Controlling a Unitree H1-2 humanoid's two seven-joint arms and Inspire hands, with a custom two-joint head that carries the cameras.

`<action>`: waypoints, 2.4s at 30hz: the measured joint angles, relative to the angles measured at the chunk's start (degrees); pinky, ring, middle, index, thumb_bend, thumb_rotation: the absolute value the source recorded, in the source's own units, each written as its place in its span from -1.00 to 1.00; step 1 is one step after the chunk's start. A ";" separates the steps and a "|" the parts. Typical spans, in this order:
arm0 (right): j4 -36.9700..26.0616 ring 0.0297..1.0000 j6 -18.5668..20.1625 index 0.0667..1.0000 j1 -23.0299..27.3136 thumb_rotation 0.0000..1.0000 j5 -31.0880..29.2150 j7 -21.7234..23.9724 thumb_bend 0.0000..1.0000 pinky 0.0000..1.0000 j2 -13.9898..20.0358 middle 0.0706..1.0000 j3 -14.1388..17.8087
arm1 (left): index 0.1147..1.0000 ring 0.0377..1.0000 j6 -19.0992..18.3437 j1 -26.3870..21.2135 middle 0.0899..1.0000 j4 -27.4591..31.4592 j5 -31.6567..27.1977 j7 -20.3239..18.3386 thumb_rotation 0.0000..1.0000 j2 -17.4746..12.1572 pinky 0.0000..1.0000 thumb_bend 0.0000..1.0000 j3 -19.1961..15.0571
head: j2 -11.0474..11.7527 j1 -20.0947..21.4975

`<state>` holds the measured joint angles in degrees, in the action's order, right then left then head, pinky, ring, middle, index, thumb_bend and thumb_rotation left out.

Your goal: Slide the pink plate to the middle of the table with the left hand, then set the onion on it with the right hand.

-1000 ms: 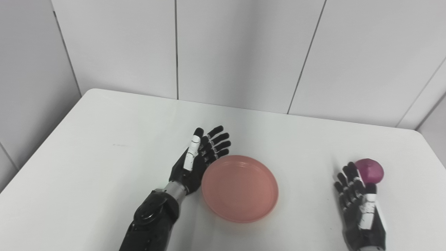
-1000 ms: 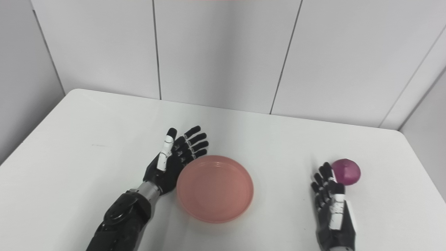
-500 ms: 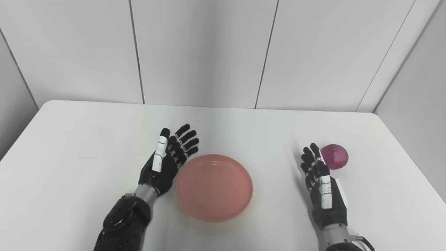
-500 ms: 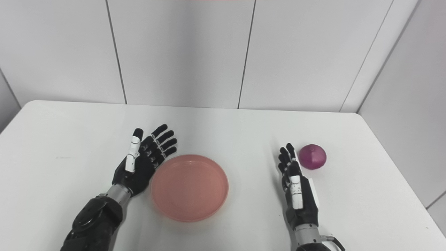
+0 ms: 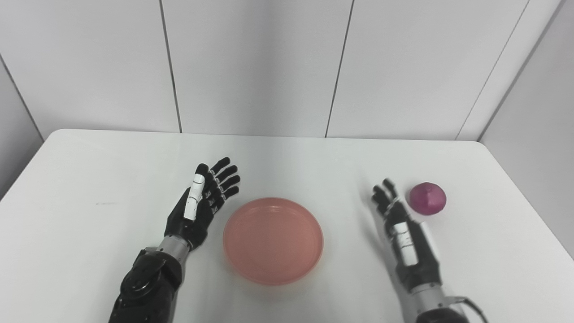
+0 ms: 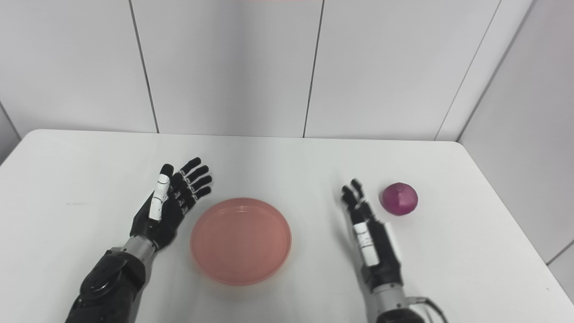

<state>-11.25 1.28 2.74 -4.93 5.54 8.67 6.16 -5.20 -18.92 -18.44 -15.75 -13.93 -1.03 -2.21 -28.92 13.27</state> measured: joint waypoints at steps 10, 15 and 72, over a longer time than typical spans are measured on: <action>-0.43 0.83 0.47 0.90 6.72 0.67 3.52 -0.08 0.93 0.97 10.48 0.80 4.83 | 0.69 0.81 -0.69 0.52 0.78 2.38 3.61 4.22 0.84 0.76 0.89 0.29 0.81 | 0.26 -0.18; -0.12 0.80 0.48 0.87 9.03 0.62 4.35 -0.10 0.87 0.86 13.52 0.81 6.20 | 0.71 0.83 -0.98 0.44 0.82 2.55 5.48 4.78 0.84 0.68 0.88 0.32 1.69 | 0.27 0.00; 8.87 0.64 15.81 0.66 27.72 -0.32 38.65 27.40 1.00 0.28 34.64 0.72 -17.25 | 0.71 0.76 -9.03 -2.53 0.77 2.46 5.48 3.31 0.82 -1.98 0.74 0.46 4.82 | 0.97 6.06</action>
<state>-2.39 17.09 30.46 33.72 32.95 43.31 -11.08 -14.23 -21.45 -15.98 -10.27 -10.62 -3.01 2.61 -27.95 19.34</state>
